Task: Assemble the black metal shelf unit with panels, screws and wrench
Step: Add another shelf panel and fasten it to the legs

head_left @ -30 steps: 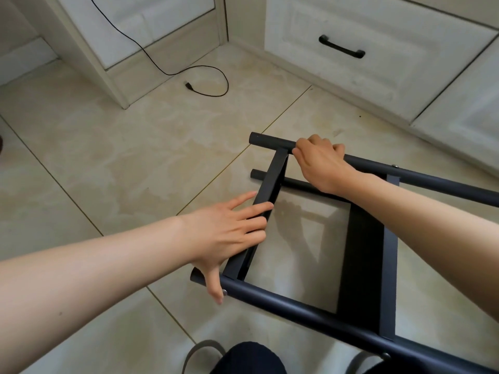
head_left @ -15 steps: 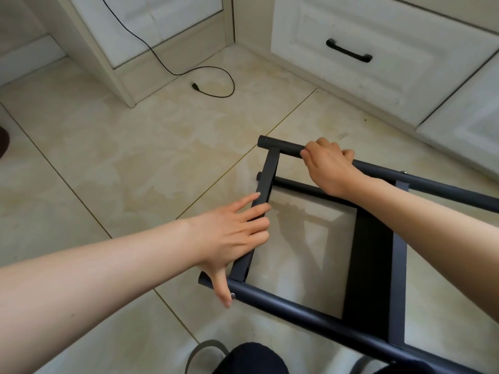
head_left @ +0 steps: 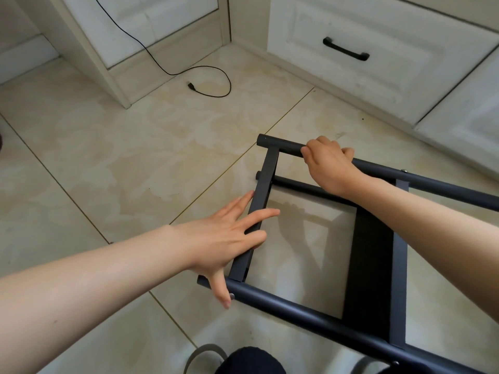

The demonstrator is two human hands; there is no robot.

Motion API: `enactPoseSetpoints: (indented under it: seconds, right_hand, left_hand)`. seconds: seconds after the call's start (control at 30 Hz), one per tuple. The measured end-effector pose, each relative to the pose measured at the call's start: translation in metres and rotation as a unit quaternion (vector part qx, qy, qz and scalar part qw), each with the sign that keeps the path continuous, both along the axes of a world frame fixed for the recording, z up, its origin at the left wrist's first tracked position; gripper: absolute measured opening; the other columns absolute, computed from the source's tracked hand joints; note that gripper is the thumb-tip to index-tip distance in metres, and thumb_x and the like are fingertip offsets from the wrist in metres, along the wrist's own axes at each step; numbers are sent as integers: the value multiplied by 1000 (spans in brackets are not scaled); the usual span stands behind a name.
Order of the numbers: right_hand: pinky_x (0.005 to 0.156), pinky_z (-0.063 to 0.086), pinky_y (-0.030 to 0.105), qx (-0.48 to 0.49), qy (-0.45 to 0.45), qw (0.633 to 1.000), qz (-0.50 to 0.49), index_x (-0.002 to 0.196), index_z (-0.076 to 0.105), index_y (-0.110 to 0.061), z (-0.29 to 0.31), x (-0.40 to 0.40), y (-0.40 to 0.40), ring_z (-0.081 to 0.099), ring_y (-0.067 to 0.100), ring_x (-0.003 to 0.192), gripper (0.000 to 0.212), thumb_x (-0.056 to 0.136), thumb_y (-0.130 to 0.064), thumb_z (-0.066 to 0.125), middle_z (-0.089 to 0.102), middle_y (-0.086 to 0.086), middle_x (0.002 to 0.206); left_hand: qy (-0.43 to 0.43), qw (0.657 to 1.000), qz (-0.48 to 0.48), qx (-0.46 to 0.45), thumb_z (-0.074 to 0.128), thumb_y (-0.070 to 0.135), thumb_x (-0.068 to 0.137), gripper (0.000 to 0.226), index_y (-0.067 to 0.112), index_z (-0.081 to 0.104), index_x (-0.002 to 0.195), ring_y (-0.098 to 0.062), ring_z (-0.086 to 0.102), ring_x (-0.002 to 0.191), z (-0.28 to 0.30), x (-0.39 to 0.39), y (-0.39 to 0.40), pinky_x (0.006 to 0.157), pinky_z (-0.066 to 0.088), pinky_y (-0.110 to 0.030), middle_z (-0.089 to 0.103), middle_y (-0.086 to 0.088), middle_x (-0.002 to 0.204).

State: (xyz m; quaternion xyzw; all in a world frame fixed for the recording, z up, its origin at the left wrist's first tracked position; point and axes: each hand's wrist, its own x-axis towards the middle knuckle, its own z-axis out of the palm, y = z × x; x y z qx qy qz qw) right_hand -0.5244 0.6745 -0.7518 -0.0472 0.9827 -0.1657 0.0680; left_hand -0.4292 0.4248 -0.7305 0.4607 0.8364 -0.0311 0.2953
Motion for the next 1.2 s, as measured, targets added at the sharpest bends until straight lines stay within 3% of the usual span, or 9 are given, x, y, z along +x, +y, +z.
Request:
enactPoseSetpoints:
  seconds: [0.27, 0.47, 0.57, 0.73, 0.9, 1.1, 1.2]
  right_hand:
    - [94, 29, 46, -6, 7, 1000, -10, 90, 50, -10, -1, 0, -2, 44, 30, 92, 41, 107, -31, 19, 47, 7, 99]
    - [94, 29, 46, -17, 16, 1000, -13, 88, 52, -9, -1, 0, -2, 45, 29, 90, 42, 106, -30, 20, 48, 7, 96]
    - [93, 28, 45, -22, 16, 1000, -14, 88, 52, -9, -2, -1, -3, 45, 29, 89, 42, 106, -30, 20, 48, 7, 94]
    - [88, 27, 42, -24, 21, 999, -16, 86, 51, -9, -3, -4, 0, 45, 29, 88, 41, 106, -29, 20, 46, 6, 92]
    - [88, 26, 42, -25, 23, 999, -19, 86, 50, -9, -3, -4, -2, 45, 29, 87, 41, 106, -29, 20, 46, 6, 90]
    - [91, 28, 43, -21, 20, 999, -25, 86, 51, -9, -1, -4, -3, 45, 29, 88, 42, 106, -30, 20, 48, 8, 93]
    - [91, 29, 44, -20, 13, 1000, -20, 87, 51, -9, 0, -3, -4, 46, 29, 87, 42, 106, -30, 20, 48, 8, 93]
  left_hand:
    - [33, 999, -23, -5, 74, 79, 56, 94, 20, 31, 115, -50, -37, 141, 0, -1, 2, 115, -19, -50, -32, 12, 156]
    - [30, 999, -28, 7, 76, 79, 56, 93, 22, 30, 114, -48, -38, 140, -2, 1, 1, 109, -26, -46, -25, 14, 159]
    - [59, 996, -64, 14, 73, 81, 56, 95, 23, 28, 116, -48, -37, 142, -3, 0, 4, 116, -19, -49, -18, 8, 161]
    - [103, 992, -69, 17, 71, 83, 54, 100, 21, 28, 120, -48, -36, 143, -5, 0, 7, 110, -29, -47, -18, -1, 161]
    - [125, 989, -75, 0, 71, 85, 52, 102, 20, 24, 116, -53, -30, 144, -4, 0, 9, 112, -30, -50, -15, -5, 158]
    - [129, 989, -68, -23, 68, 87, 53, 105, 19, 23, 118, -57, -24, 144, -3, 0, 8, 120, -15, -58, -6, -9, 151]
    - [120, 990, -64, -20, 68, 87, 54, 103, 19, 25, 118, -56, -26, 144, -2, 0, 8, 121, -15, -57, -6, -9, 153]
